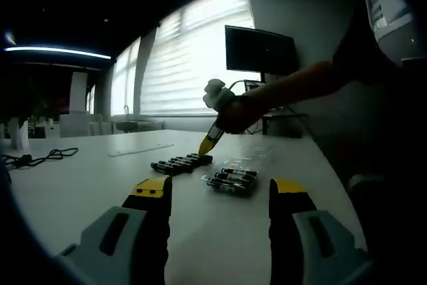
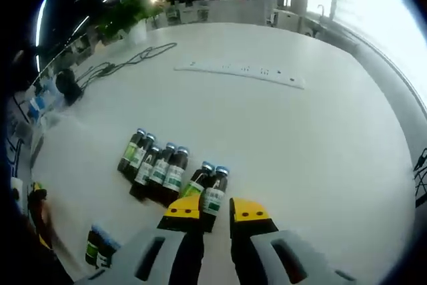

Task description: Grip medicine bottles put into box

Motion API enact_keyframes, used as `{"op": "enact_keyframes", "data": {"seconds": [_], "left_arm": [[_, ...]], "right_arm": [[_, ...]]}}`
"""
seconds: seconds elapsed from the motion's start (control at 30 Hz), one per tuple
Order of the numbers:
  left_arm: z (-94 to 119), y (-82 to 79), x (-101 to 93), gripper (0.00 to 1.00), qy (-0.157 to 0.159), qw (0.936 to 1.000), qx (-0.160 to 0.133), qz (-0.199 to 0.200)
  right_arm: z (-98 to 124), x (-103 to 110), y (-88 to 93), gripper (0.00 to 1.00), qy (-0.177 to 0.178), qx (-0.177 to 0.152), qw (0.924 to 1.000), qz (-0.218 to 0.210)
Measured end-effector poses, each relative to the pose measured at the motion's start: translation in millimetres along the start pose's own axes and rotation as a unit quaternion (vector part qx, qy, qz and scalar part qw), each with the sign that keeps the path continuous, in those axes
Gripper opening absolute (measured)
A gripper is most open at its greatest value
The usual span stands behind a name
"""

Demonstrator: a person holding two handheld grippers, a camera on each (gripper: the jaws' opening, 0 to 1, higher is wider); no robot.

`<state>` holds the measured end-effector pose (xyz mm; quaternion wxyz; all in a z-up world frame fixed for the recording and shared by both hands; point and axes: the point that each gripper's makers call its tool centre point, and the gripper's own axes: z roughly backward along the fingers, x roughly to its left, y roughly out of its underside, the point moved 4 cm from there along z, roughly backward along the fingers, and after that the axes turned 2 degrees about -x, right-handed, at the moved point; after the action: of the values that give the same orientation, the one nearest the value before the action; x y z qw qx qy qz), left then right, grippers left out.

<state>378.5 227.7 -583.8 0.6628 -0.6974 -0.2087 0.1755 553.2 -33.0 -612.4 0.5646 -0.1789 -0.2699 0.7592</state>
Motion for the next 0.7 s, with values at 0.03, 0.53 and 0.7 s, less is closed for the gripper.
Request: {"op": "enact_keyframes", "data": {"seconds": [0.03, 0.53, 0.7], "left_arm": [[0.0, 0.0, 0.0, 0.51, 0.0, 1.0, 0.0, 0.0], [-0.1, 0.1, 0.3, 0.51, 0.0, 1.0, 0.0, 0.001], [0.0, 0.2, 0.2, 0.51, 0.0, 1.0, 0.0, 0.001]], "right_arm": [[-1.2, -0.9, 0.9, 0.11, 0.003, 0.002, 1.0, 0.0], [4.8, -1.3, 9.2, 0.07, 0.006, -0.006, 0.9992, -0.04], [21.6, 2.9, 6.6, 0.07, -0.006, -0.033, 0.9973, -0.066]]}}
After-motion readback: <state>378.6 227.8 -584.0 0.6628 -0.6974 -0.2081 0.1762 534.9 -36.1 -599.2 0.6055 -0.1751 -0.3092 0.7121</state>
